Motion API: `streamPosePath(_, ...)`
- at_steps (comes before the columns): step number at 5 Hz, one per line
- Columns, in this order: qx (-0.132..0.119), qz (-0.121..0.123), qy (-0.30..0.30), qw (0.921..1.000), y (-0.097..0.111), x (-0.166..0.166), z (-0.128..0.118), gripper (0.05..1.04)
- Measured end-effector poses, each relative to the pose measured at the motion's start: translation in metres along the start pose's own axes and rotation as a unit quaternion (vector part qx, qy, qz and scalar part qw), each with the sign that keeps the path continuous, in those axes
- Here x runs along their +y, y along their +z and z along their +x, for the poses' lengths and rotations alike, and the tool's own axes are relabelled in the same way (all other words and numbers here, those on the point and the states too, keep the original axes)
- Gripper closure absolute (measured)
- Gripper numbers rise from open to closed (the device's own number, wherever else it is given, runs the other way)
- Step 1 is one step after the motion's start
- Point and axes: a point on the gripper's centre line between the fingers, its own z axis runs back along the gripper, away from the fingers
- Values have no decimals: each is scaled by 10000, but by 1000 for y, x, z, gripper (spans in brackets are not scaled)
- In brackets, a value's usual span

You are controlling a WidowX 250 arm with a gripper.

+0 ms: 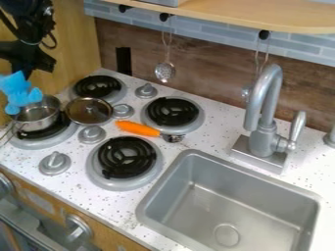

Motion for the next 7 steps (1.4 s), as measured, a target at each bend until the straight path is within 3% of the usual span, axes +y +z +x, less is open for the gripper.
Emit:
streamPosePath(1, 188, 87, -87, 9997, -13, -3, -9, 968)
streamPosePath(2, 332, -158, -41, 9993, -11, -10, -8, 778)
streamPosePath(3, 420, -285, -54, 9987, -13, -15, -9, 489)
streamPosePath(4, 404, -262, -51, 9988, -14, -15, -8, 187)
streamPosePath(5, 357, -233, -39, 9991, -15, -14, -8, 72)
streamPosePath(6, 480, -313, -158, 9982, -19, -19, -22, 75)
streamPosePath(7, 154, -417, -121, 9989, 21, -4, -10, 76)
